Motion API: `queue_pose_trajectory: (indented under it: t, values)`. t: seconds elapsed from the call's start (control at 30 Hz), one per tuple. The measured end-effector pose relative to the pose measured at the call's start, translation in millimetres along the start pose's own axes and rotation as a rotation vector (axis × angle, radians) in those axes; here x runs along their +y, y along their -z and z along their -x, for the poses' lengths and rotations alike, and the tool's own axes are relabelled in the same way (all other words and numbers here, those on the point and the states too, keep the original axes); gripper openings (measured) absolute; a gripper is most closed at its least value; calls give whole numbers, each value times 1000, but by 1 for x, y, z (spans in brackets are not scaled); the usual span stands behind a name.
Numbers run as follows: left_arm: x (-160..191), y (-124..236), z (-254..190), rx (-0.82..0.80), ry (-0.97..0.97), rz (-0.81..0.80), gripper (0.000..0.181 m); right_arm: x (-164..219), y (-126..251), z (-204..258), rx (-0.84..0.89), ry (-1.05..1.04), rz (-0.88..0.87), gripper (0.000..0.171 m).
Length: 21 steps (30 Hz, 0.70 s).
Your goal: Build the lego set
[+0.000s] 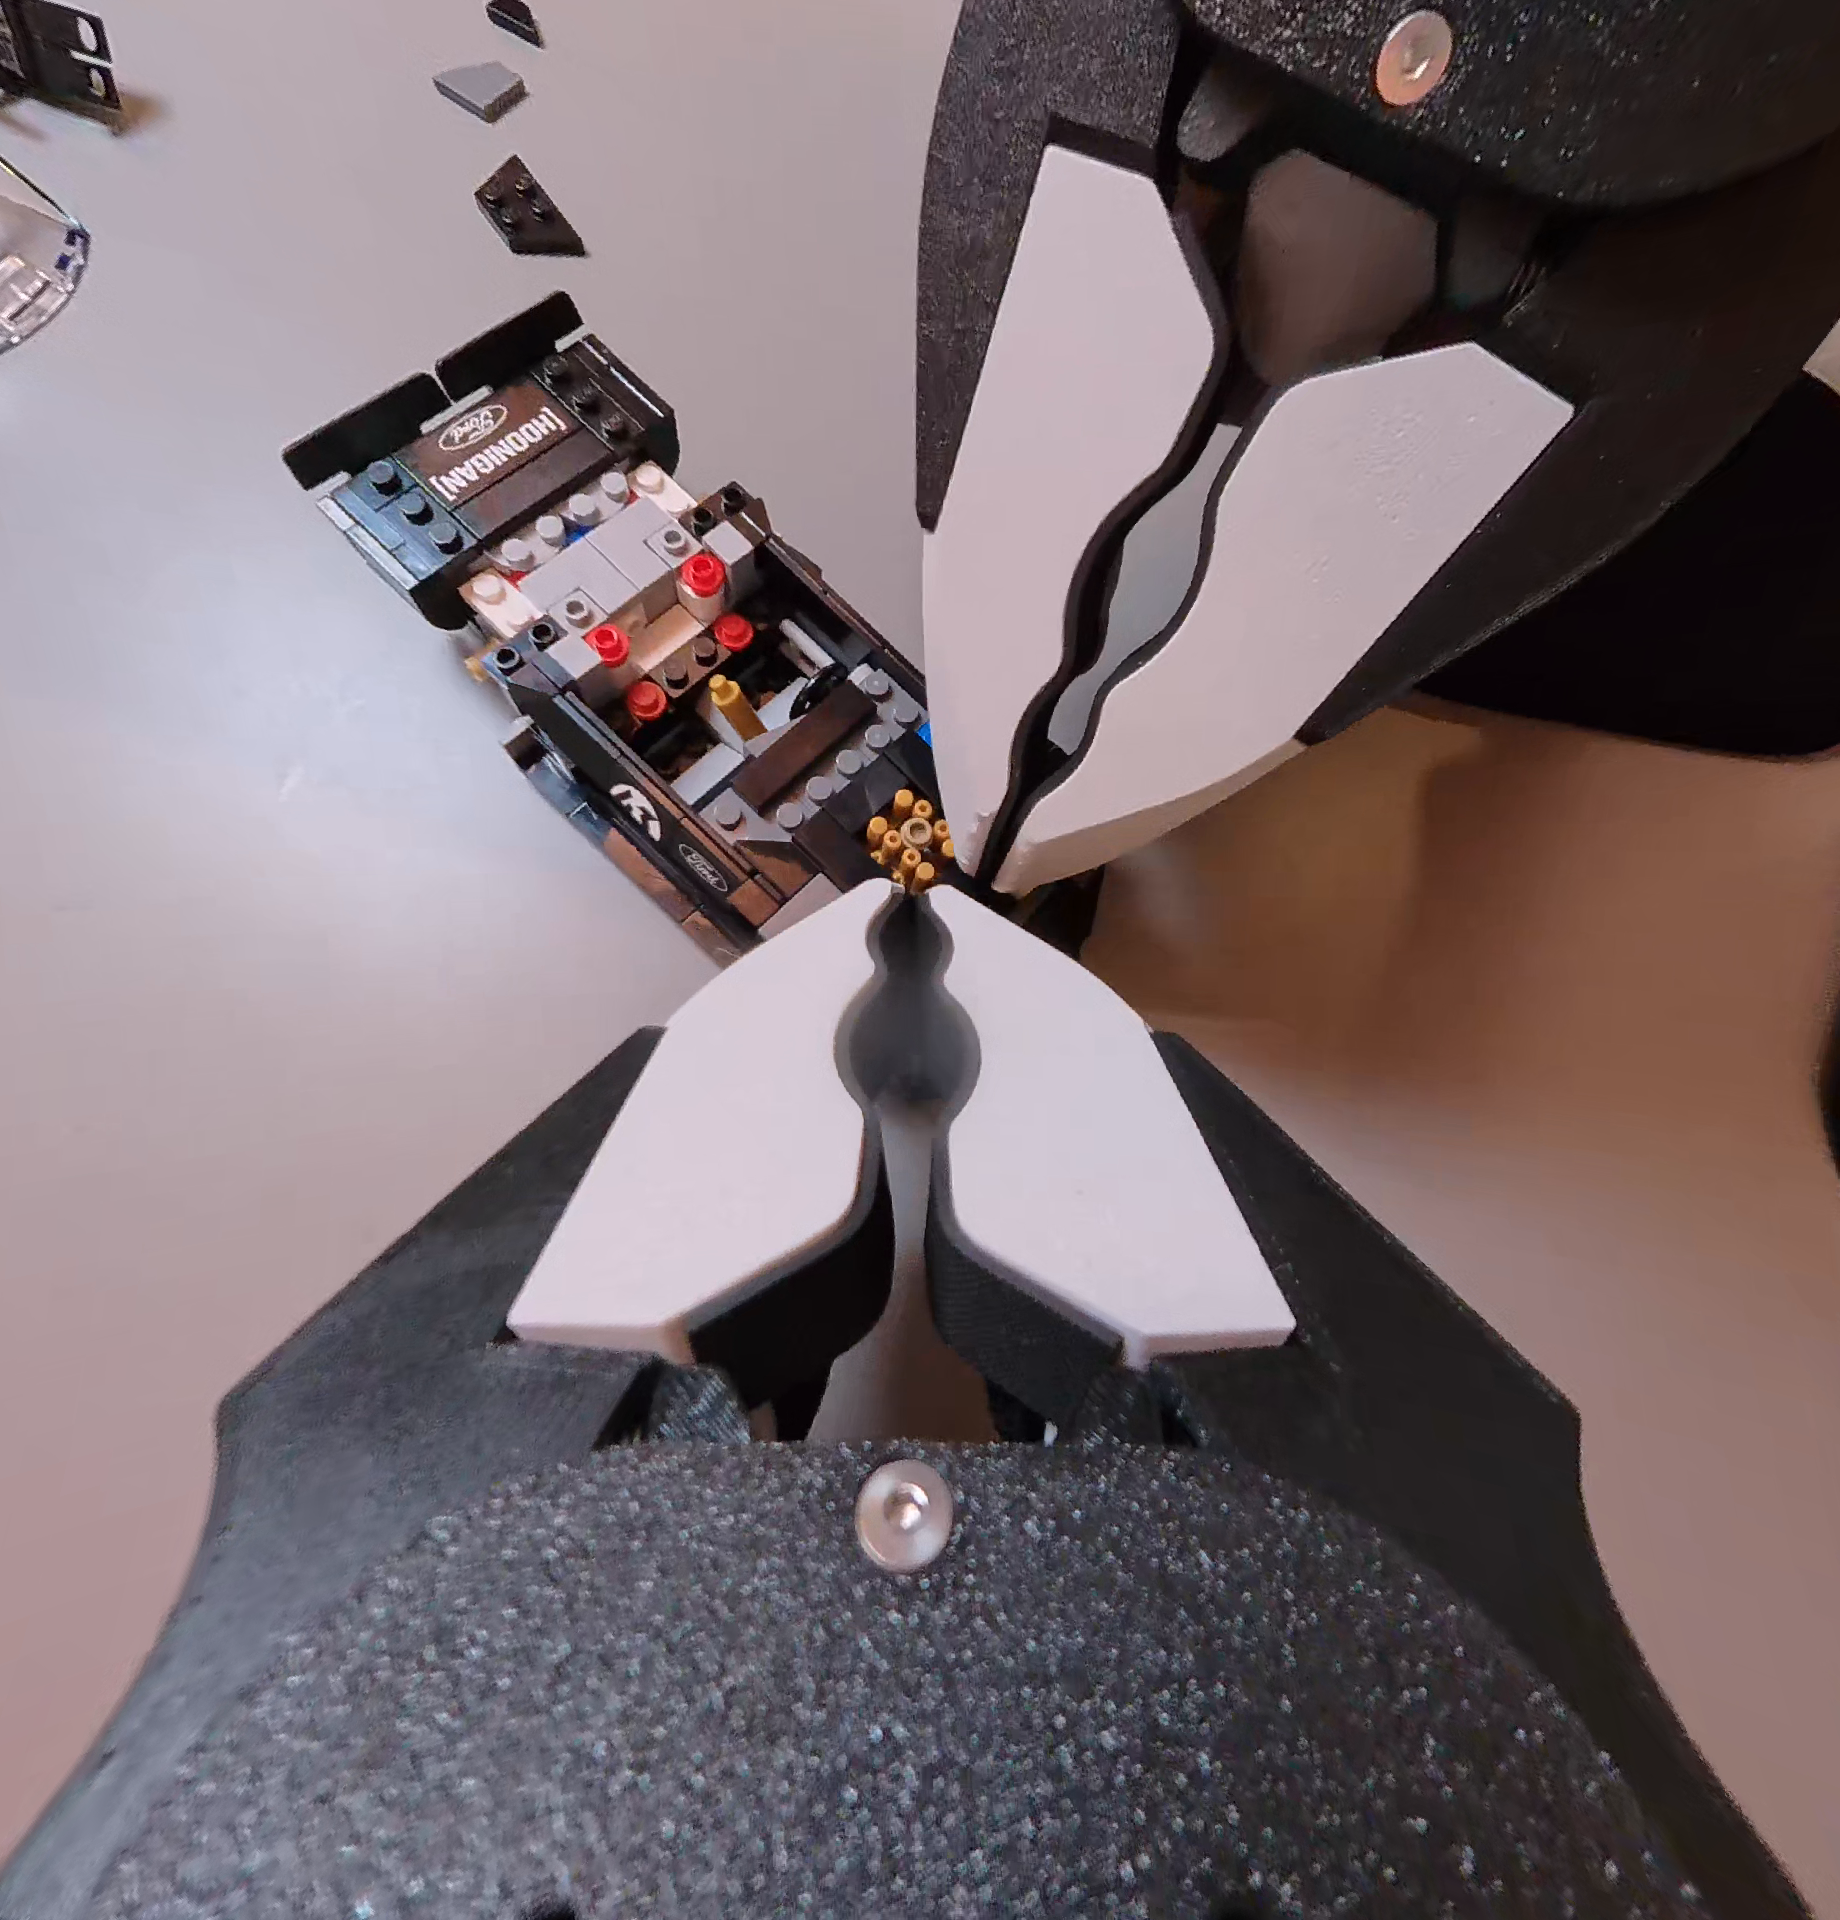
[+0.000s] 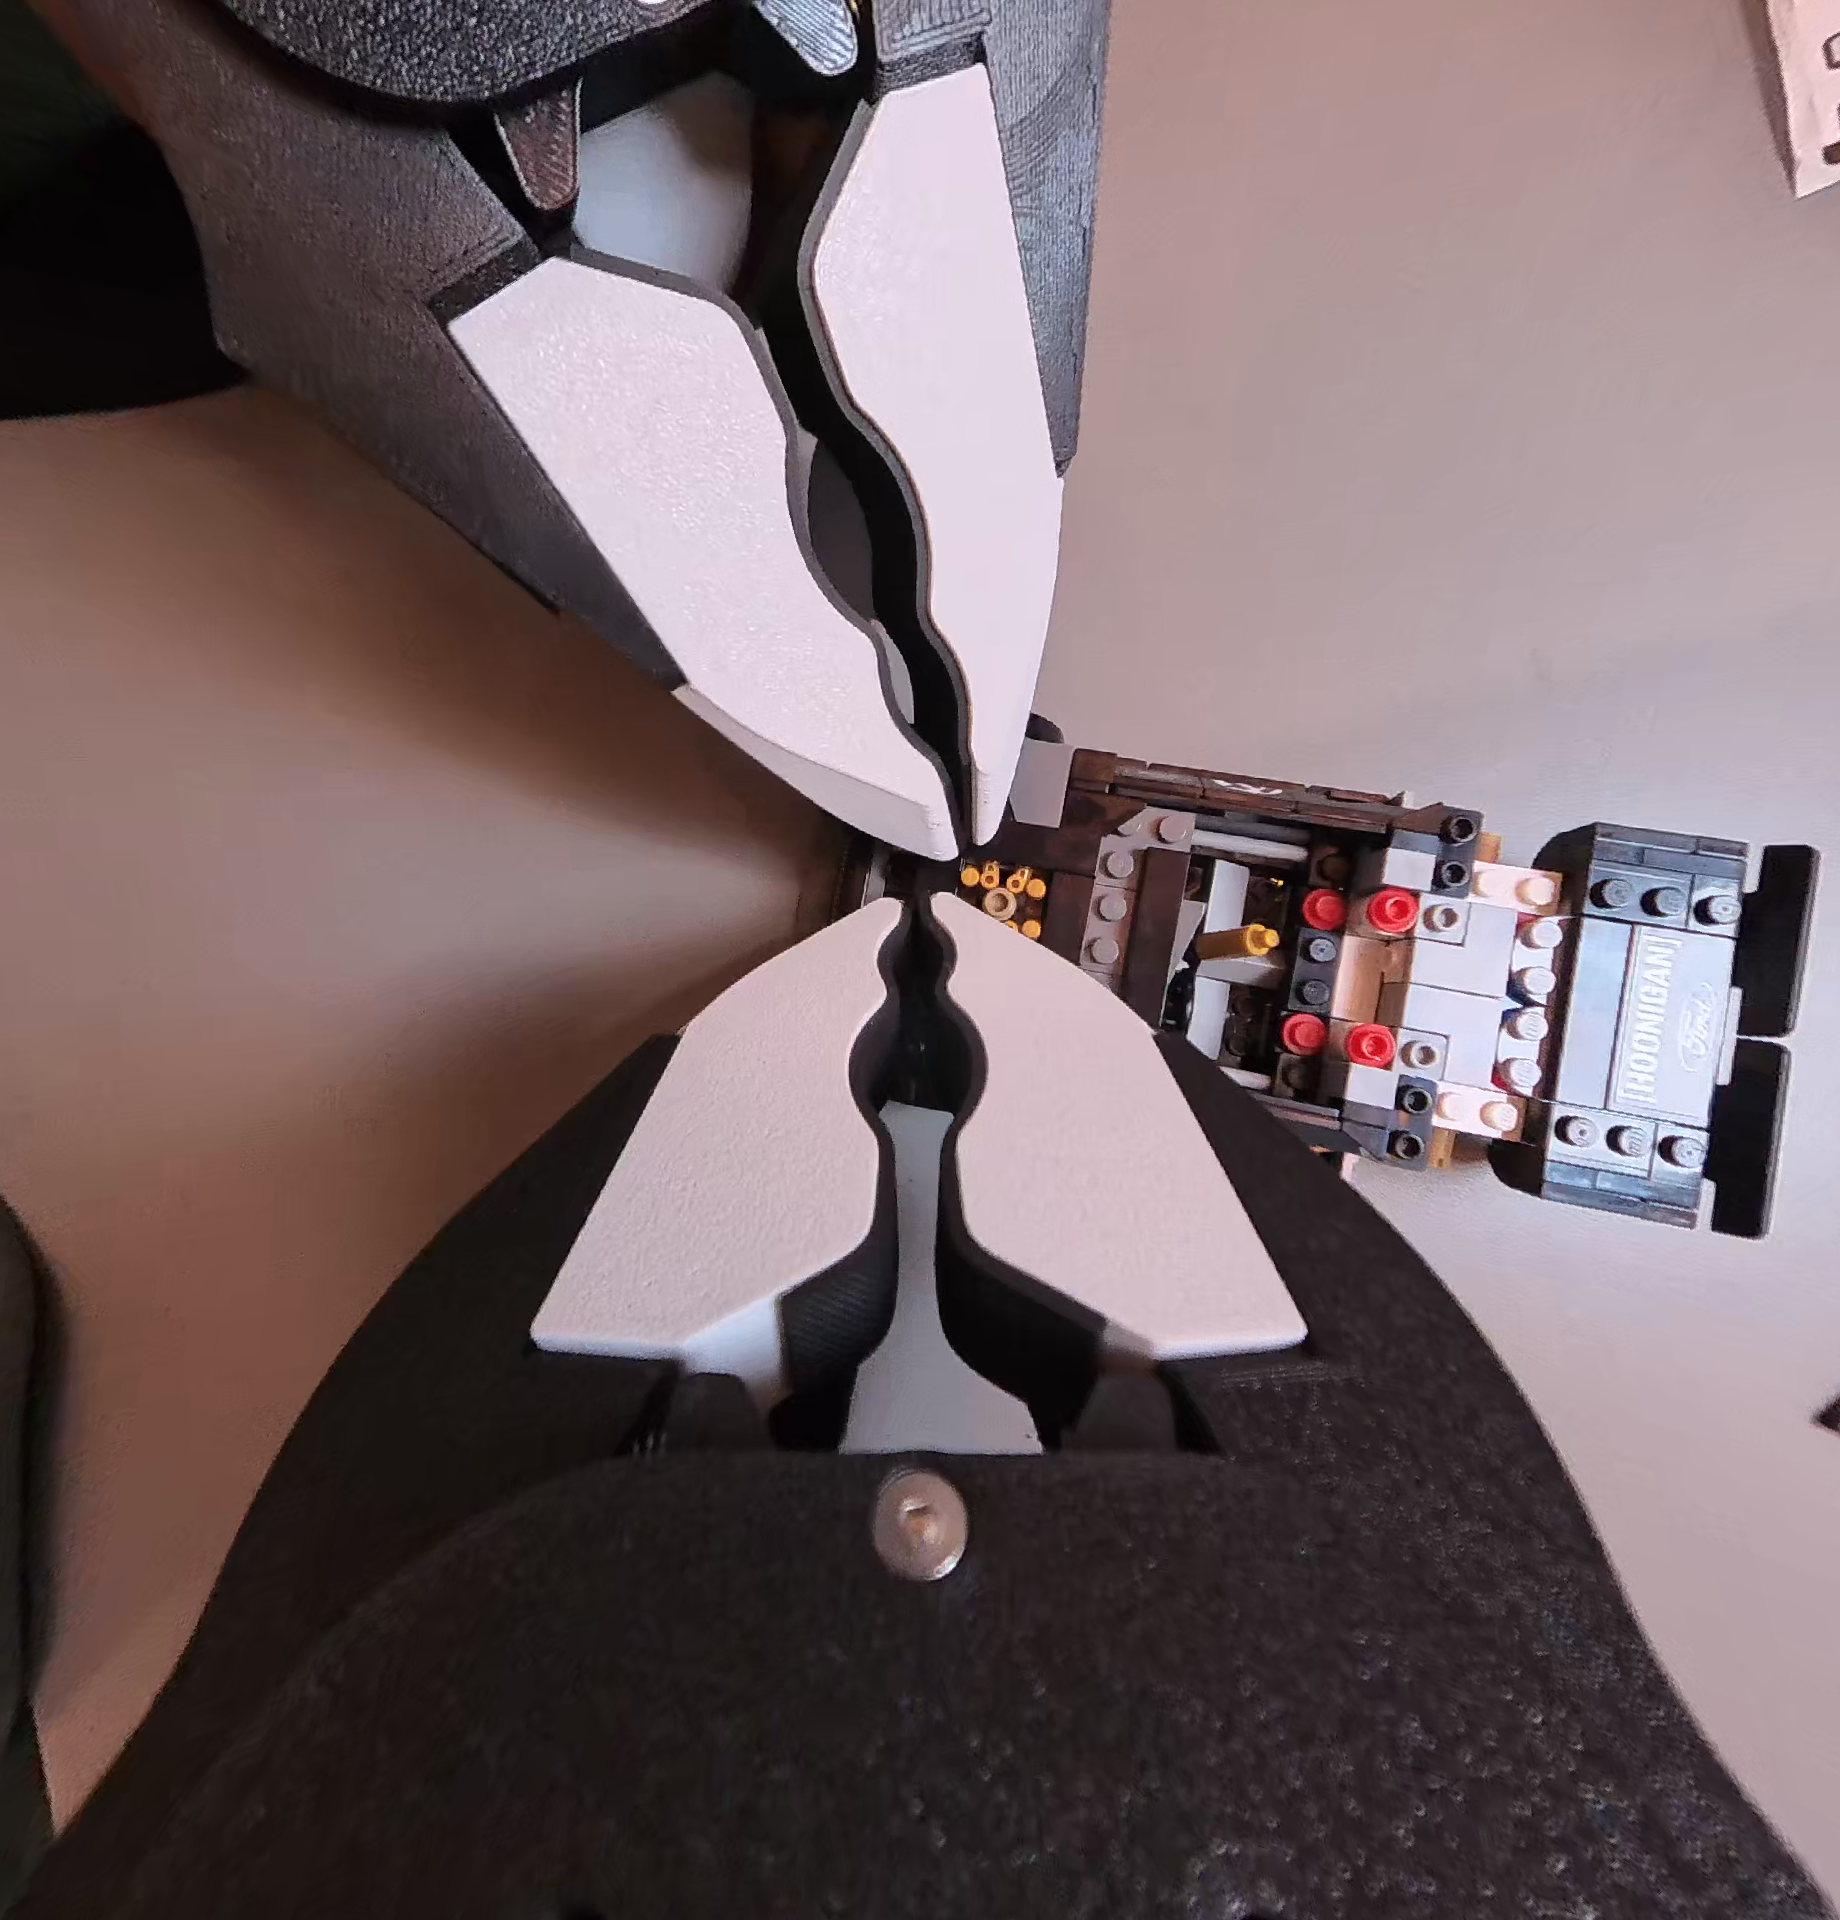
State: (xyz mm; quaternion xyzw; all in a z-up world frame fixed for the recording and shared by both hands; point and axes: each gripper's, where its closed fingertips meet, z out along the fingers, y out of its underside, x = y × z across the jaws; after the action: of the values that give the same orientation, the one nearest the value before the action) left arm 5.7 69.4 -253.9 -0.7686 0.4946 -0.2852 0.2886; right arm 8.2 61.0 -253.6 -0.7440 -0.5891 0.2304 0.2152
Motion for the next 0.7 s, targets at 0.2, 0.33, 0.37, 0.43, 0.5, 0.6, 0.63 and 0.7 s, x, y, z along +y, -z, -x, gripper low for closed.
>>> queue_pose_trajectory:
  t: [0.2,0.33,0.37,0.43,0.5,0.6,0.63,0.7]
  values:
    - [1,0,-1,-8,-17,-6,2,1,0,0,-4,-14,10,0]
    - [1,0,-1,4,-10,-32,3,1,0,0,-12,-27,-8,0]
    - [1,0,-1,10,-6,-37,3,1,0,0,-14,-33,-15,0]
    - [1,0,-1,16,-6,-41,3,2,0,0,-12,-38,-21,0]
    - [0,-1,-1,18,-3,-46,3,4,2,-2,-11,-49,-24,0]
    - [0,-1,0,22,1,-43,2,4,3,-3,-12,-47,-29,0]
    - [-1,-1,1,22,2,-39,2,4,3,-3,-19,-50,-27,0]
    - [-1,-1,1,25,11,-34,2,3,3,-3,-44,-61,-43,0]
